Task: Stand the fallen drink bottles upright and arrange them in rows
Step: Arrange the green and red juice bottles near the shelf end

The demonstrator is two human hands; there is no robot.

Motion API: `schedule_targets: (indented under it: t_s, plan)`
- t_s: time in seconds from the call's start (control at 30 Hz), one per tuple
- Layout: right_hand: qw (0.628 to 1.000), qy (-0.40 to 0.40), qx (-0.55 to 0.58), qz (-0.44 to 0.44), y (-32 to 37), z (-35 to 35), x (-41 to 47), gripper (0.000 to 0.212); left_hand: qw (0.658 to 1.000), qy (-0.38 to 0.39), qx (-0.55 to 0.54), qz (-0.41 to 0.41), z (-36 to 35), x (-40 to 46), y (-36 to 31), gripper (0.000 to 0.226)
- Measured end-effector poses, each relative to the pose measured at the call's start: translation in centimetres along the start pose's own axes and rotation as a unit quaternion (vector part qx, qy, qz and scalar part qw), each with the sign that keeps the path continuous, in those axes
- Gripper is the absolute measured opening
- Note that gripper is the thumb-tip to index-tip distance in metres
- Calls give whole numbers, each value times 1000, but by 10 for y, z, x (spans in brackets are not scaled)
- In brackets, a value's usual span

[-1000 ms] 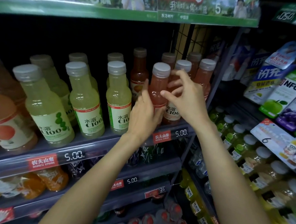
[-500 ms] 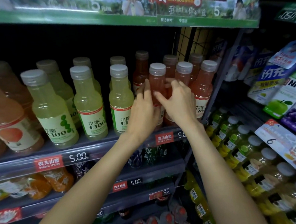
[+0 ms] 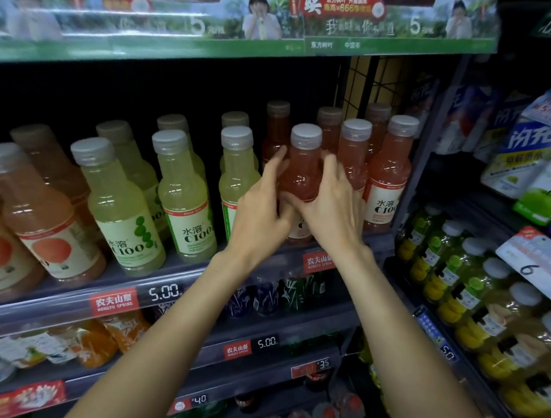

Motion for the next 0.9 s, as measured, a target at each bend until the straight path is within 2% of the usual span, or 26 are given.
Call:
schedule_targets:
  t_s: [0.13,0.27,0.4,0.5,0.57,0.67,0.73,0.8,0.87,0.9]
  plan:
    - [998,-30,50,-15,-9,6,-18,77,997,-53,-56,-23,12,-1,-10,59]
    - [991,-82,88,-61,-25,17,-46,87,992,-114,0,-48,0,29,-14,46]
    - [985,-78,124,-94,-44,20,-60,87,985,-73,158,15,-25,75,-2,52]
    - [980,-76,146,-114,-54,20,-63,84,944,24,303,126,-37,102,20,69]
    - [977,-73,159,-118,-56,20,-65,84,920,49,365,135,-38,109,25,76]
    - [978,-78,158,-112,-57,20,-65,85,908,38,394,139,-37,110,23,77]
    - [979,-80,155,-108,-56,19,-65,82,904,14,403,143,-35,107,20,67]
    - [980,-83,147,-104,-55,20,-64,80,897,-17,428,113,-32,104,13,54]
    - [981,-83,144,-102,-54,20,-63,83,910,-36,406,77,-29,98,7,42]
    - [981,-82,147,-99,-53,21,-62,85,930,-39,360,67,-28,94,5,40]
Point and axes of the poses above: each hand's wrist, its own x-axis towards the middle knuckle, its own z-axis out of the back of the hand, y = z × x, the point moved 7 cm from there along x, towards the middle knuckle, and after that the axes turned 6 degrees about y, right-handed, at the moved point
